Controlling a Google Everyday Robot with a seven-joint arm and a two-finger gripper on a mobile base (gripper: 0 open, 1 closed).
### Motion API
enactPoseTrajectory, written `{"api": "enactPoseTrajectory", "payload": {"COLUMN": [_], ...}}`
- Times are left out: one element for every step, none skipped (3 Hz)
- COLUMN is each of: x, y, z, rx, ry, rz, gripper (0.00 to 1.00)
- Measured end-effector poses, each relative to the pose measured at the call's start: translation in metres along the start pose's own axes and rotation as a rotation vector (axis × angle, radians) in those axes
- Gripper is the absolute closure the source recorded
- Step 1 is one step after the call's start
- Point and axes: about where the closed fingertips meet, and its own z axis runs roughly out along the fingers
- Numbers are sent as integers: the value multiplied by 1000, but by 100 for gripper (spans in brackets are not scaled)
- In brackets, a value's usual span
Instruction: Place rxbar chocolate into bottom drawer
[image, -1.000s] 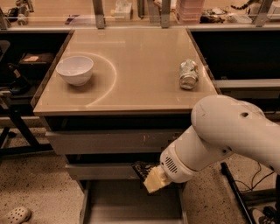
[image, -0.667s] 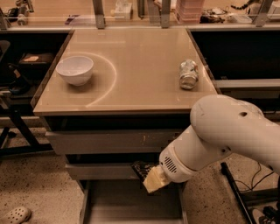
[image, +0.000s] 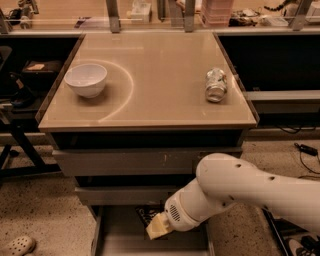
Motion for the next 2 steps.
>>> {"api": "enactPoseTrajectory", "payload": {"x": [-4, -4], "y": [-19, -19], "z": [66, 66], "rx": [-79, -79], "ry": [-10, -10], "rz": [61, 61], "gripper": [100, 100]}}
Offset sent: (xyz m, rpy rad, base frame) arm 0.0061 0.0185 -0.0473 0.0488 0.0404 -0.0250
